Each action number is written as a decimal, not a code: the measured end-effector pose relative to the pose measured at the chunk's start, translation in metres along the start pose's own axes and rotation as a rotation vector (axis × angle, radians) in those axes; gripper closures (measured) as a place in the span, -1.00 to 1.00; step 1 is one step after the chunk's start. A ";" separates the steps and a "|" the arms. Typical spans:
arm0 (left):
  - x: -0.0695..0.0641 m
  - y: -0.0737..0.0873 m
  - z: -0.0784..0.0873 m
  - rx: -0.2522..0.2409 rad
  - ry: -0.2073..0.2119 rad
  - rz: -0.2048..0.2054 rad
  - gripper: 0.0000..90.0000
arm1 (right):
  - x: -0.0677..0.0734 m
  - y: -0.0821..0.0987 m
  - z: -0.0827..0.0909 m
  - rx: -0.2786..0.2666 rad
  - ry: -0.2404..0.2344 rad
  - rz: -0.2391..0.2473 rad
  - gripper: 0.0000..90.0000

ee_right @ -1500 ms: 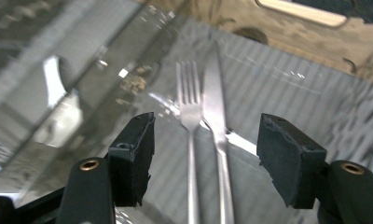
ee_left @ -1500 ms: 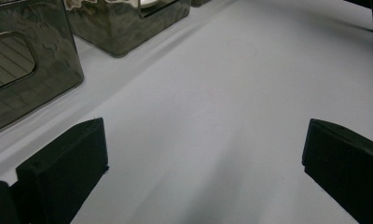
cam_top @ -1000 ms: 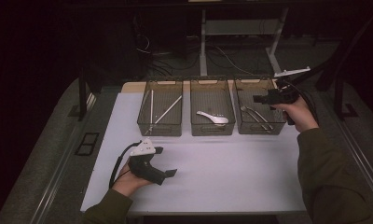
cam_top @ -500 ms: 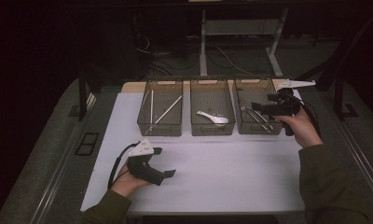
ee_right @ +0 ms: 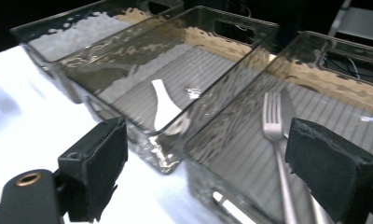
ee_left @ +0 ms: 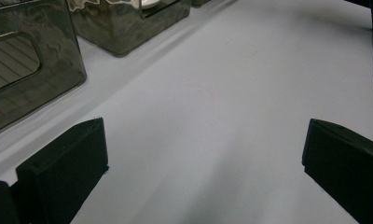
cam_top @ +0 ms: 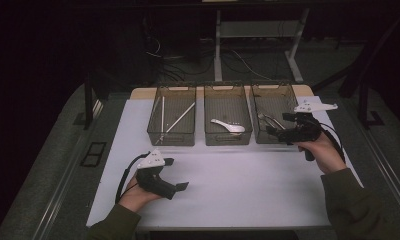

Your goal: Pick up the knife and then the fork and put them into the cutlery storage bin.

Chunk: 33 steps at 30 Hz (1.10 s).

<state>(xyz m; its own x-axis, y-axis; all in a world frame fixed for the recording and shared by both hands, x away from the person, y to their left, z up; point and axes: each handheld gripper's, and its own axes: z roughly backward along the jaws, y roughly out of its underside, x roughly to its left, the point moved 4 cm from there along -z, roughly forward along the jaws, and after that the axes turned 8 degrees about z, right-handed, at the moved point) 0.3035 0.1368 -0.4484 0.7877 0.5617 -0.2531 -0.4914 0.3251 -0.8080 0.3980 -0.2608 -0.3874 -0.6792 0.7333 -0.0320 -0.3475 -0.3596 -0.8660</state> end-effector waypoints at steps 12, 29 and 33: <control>-0.001 -0.001 0.001 -0.007 -0.001 0.001 -1.00 | 0.027 0.021 0.014 -0.056 -0.039 0.016 -0.71; 0.000 0.000 0.003 -0.011 -0.012 0.006 -1.00 | 0.046 0.063 0.025 -0.059 -0.071 0.004 -0.70; 0.000 0.000 0.003 -0.017 -0.013 0.011 -1.00 | 0.049 0.073 0.029 -0.050 -0.073 0.003 -0.69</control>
<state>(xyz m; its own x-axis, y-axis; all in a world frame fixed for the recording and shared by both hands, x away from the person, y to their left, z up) 0.3025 0.1392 -0.4468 0.7773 0.5752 -0.2547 -0.4932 0.3059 -0.8144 0.3204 -0.2685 -0.4378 -0.7262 0.6875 0.0005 -0.3139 -0.3310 -0.8899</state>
